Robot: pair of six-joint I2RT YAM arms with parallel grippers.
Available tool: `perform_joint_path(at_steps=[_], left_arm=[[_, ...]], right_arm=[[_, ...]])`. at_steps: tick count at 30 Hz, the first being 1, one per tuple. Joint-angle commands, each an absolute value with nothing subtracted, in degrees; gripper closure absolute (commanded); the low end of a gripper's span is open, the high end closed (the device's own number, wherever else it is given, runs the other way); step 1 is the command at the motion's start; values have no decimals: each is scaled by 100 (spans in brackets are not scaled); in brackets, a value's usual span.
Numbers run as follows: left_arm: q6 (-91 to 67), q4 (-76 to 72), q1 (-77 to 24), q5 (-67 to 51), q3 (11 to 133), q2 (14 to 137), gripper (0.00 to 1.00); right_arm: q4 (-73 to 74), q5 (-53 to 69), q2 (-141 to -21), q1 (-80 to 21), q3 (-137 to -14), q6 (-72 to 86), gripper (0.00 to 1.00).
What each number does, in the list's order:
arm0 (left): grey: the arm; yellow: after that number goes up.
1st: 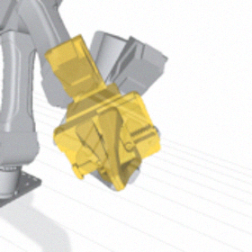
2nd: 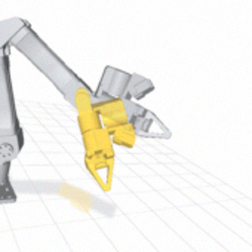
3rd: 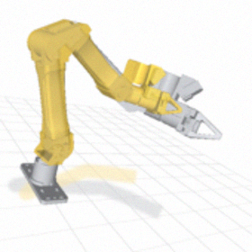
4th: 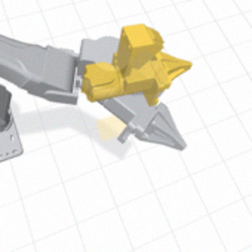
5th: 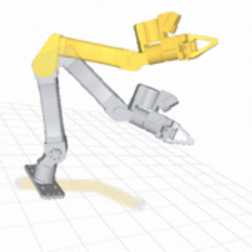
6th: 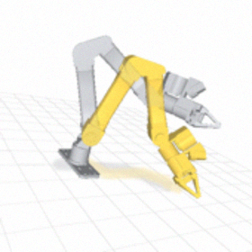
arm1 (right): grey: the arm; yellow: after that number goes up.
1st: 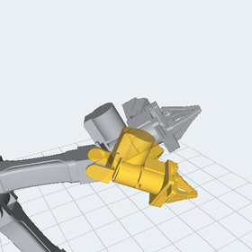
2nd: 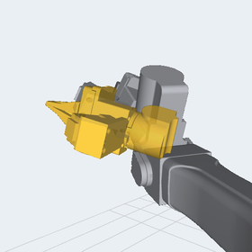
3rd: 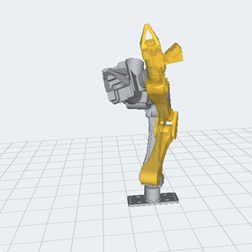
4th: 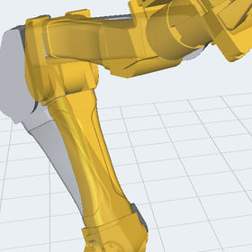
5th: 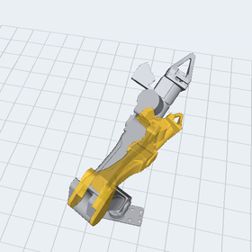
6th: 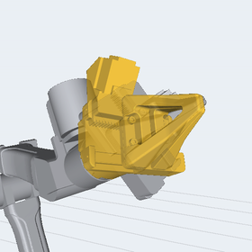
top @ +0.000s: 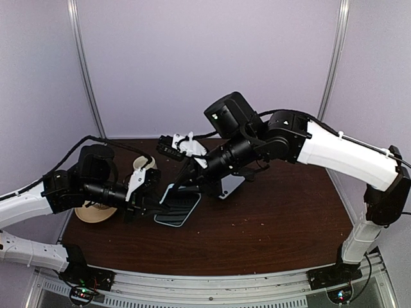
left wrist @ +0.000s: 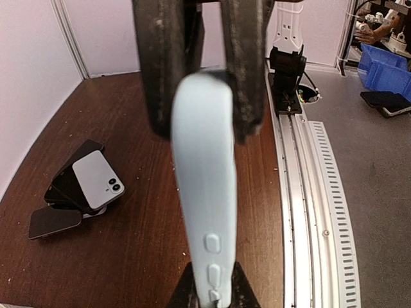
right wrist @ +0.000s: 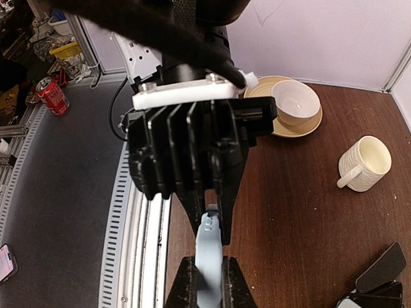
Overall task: Put the phone into the phone case
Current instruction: Press the phone with the phone case against the phone.
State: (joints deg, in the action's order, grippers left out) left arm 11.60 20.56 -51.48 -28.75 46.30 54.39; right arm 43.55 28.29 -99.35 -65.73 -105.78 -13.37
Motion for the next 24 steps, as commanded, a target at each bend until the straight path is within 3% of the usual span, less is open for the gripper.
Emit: perform_joint_path(at_steps=[1, 2, 4, 6, 10, 13, 16, 21, 24], left_arm=[[1224, 1415, -5182, -3003, 4869, 5335, 100], [1210, 1407, -5182, -3011, 4875, 5334, 100], [1095, 1337, -5181, -3002, 4875, 5307, 100], [827, 1169, -5181, -2907, 4846, 5231, 100], [104, 350, -5117, -2971, 4624, 4984, 100], [-908, -787, -4960, -3410, 4312, 4921, 100], [-1588, -1495, -4877, -3845, 4130, 5024, 100], [-1735, -1492, -4878, -3891, 4168, 5165, 100], [-1791, -1612, -4878, -3977, 4132, 5168, 100]], right_arm=[[4072, 2872, -9829, -6545, -10468, -1166, 100], [4065, 2852, -9820, -6540, -10468, -1151, 100], [4025, 2723, -9786, -6536, -10449, -1090, 53], [3878, 2561, -9667, -6530, -10250, -1022, 23], [2676, 2325, -8900, -6470, -9035, -611, 7], [1128, 2285, -8277, -6451, -7771, -97, 4], [189, 2358, -8077, -6452, -7090, 466, 9], [-1123, 2763, -8167, -6457, -6527, 1180, 34], [-1217, 2804, -8311, -6451, -6552, 1236, 58]])
